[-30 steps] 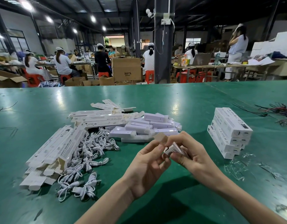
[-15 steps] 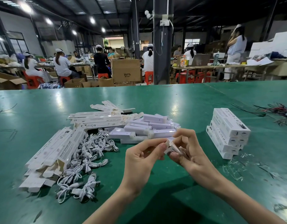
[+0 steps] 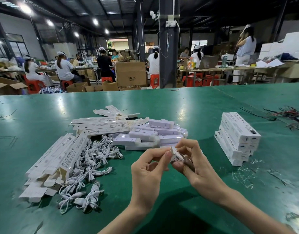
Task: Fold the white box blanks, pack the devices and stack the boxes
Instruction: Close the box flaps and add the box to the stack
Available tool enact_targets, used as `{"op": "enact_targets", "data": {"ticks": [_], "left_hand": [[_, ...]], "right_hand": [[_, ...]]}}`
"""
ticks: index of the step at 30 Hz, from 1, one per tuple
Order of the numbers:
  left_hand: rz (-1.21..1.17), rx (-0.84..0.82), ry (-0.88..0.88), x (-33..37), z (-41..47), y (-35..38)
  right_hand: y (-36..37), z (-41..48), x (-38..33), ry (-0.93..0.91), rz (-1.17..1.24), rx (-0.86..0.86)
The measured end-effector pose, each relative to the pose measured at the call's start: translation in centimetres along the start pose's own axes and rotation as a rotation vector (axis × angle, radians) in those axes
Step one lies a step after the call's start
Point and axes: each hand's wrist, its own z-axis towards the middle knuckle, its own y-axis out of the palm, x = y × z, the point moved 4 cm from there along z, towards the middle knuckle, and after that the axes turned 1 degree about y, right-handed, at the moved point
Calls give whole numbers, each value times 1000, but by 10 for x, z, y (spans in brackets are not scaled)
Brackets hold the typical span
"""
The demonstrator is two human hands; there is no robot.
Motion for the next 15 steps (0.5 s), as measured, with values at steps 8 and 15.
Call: {"op": "enact_targets", "data": {"ticks": [8, 15], "left_hand": [[45, -25, 59, -3, -2, 1], [276, -121, 315, 2, -8, 6]], "right_hand": [[1, 1, 1, -46, -16, 13], [-5, 2, 0, -36, 26, 106]]}}
